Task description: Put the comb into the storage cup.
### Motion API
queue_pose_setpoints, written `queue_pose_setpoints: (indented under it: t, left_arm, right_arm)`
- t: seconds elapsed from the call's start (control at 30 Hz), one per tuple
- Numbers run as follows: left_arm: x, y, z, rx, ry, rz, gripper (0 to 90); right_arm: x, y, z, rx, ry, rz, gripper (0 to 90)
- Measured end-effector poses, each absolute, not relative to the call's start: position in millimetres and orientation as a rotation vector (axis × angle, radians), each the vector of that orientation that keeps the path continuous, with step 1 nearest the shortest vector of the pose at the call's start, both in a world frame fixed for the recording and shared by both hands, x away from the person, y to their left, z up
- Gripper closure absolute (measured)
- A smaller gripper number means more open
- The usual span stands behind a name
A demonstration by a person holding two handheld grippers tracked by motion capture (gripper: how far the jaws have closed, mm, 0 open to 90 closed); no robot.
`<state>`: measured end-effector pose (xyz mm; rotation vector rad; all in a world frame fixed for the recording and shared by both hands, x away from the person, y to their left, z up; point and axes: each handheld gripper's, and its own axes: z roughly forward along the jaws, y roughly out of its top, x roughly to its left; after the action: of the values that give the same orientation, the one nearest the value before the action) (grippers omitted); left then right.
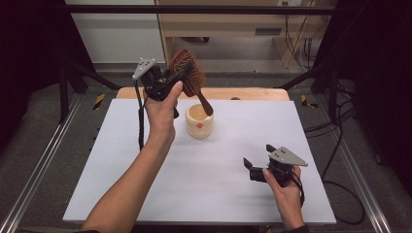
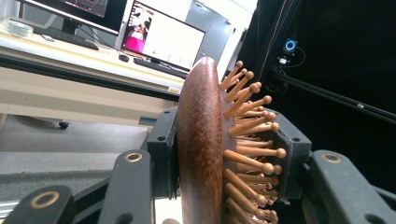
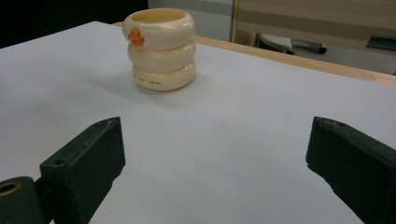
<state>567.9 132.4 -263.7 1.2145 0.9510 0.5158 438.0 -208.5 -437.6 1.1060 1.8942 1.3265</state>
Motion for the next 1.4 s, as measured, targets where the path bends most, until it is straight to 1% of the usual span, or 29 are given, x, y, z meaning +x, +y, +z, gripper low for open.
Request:
queue_pose_setpoints:
  t: [0.87, 1.1, 1.23, 1.4]
  left_arm:
    - [576, 141, -268, 1.209, 0.968, 0.556, 52.0]
    - [582, 140, -275, 1.22, 0.979, 0.566, 52.0]
    - [586, 138, -279, 1.253, 0.966, 0.606, 52.0]
    - [592, 139, -285, 1.261, 0.979, 0.612, 52.0]
  right_arm:
    - [438, -209, -438, 1.109, 1.899, 1.327, 4.7]
    - [438, -209, -439, 1.112, 1.898, 1.328, 4.7]
    - [438, -210, -439, 1.114, 1.896, 1.328, 4.6]
    - [439, -210, -439, 1.108, 1.904, 1.324, 4.6]
